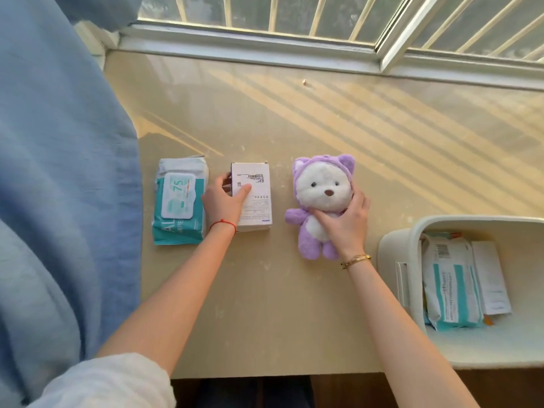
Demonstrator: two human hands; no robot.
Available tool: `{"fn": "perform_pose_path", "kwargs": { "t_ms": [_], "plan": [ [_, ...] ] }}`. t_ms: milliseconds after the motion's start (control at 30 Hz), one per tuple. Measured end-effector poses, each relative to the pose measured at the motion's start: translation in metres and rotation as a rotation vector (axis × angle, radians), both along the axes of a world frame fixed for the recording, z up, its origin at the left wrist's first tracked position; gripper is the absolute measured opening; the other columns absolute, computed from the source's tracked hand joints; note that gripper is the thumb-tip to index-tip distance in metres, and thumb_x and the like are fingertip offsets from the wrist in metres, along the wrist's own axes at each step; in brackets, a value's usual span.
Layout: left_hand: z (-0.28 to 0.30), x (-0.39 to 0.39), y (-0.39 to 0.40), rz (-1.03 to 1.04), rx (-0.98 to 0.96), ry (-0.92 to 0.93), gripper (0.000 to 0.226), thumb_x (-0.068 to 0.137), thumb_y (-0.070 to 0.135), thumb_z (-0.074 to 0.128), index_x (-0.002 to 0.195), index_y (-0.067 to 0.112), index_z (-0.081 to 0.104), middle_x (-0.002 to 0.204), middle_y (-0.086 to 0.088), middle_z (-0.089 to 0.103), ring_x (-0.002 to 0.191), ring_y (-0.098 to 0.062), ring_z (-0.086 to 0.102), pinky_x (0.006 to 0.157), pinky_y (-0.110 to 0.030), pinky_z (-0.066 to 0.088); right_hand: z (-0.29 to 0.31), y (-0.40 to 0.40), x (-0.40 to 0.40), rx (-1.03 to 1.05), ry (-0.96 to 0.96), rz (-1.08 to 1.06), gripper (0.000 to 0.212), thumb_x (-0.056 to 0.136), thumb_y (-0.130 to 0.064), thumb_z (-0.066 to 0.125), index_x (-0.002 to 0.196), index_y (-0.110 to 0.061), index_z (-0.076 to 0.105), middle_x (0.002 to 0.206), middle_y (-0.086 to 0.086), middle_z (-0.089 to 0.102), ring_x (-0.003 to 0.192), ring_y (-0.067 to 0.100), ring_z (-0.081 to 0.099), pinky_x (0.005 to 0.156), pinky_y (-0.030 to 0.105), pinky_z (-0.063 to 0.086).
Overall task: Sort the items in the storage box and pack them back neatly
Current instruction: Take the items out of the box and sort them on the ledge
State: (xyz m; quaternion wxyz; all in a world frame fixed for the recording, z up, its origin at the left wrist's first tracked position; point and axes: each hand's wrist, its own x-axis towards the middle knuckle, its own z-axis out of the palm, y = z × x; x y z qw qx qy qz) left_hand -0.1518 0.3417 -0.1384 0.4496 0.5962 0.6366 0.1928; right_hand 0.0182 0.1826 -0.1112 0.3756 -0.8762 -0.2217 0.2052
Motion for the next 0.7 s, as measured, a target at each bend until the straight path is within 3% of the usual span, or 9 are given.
{"fn": "perform_pose_path", "kwargs": {
  "t_ms": [133, 267, 400, 700],
  "plan": [
    [-0.004, 0.000, 0.001, -0.009, 0.061, 0.061, 0.049, 0.074, 0.033, 0.076, 0.118, 0.014, 0.062, 0.109, -0.001, 0.069, 0.093, -0.011, 0.063, 0.086, -0.032, 0.053, -0.015, 0.018, 0.016, 0.011, -0.044, 0.042, 0.096, 0.056, -0.046, 0.086, 0.135, -0.020, 0.038, 0.125, 0.001, 0.042, 0.106, 0.007, 0.050, 0.087, 0.013, 0.035],
    [-0.001, -0.003, -0.003, -0.018, 0.052, 0.060, 0.048, 0.075, 0.032, 0.076, 0.118, 0.013, 0.062, 0.109, -0.001, 0.069, 0.092, -0.010, 0.064, 0.084, -0.030, 0.053, -0.021, 0.022, 0.023, -0.039, -0.087, 0.100, 0.101, 0.057, -0.051, 0.083, 0.139, -0.019, 0.032, 0.126, 0.005, 0.041, 0.114, 0.020, 0.051, 0.096, 0.030, 0.043],
    [0.019, -0.015, -0.014, -0.107, 0.139, 0.112, 0.044, 0.079, 0.031, 0.073, 0.118, 0.015, 0.061, 0.113, 0.001, 0.065, 0.097, -0.014, 0.061, 0.085, -0.028, 0.048, -0.010, 0.007, 0.021, -0.109, -0.153, 0.125, 0.104, 0.065, -0.050, 0.079, 0.146, -0.015, 0.025, 0.134, 0.012, 0.042, 0.122, 0.030, 0.044, 0.104, 0.042, 0.039],
    [0.103, -0.039, -0.080, -0.411, 0.404, 0.209, 0.030, 0.086, 0.025, 0.065, 0.114, 0.016, 0.062, 0.111, 0.001, 0.065, 0.104, -0.019, 0.059, 0.086, -0.031, 0.046, 0.066, -0.079, 0.006, -0.084, -0.423, 0.207, 0.051, 0.085, -0.031, 0.067, 0.128, -0.008, 0.051, 0.122, 0.010, 0.056, 0.113, 0.027, 0.050, 0.100, 0.036, 0.038]
  ]
}}
